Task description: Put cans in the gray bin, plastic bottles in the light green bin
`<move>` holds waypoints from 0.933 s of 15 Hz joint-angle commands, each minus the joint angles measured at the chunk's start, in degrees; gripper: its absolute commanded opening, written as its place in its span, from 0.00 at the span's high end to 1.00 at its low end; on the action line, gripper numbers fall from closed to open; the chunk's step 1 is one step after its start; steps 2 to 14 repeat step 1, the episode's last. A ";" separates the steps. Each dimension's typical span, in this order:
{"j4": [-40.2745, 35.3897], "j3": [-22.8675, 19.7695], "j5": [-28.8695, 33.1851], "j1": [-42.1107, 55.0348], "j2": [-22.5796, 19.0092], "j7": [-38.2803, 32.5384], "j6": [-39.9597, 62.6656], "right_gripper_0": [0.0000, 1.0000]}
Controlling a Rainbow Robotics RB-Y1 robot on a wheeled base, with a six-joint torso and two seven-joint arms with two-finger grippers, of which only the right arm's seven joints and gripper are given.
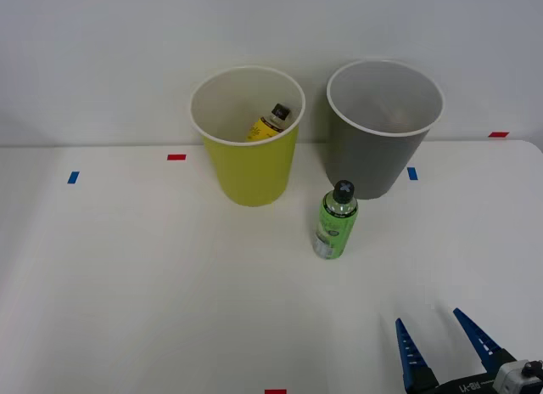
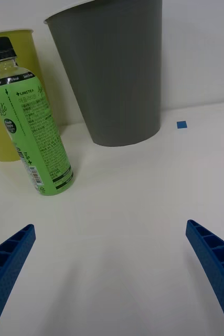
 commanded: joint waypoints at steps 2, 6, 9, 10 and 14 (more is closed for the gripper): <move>0.00 0.00 0.00 0.00 0.00 0.00 0.00 0.00; 0.00 0.00 0.00 0.00 0.00 0.00 0.00 0.00; 0.00 0.00 0.00 0.00 0.00 0.00 0.00 0.00; 0.00 0.00 0.00 0.00 0.00 0.00 0.00 0.00; 0.00 0.00 0.00 0.00 0.00 0.00 0.00 0.00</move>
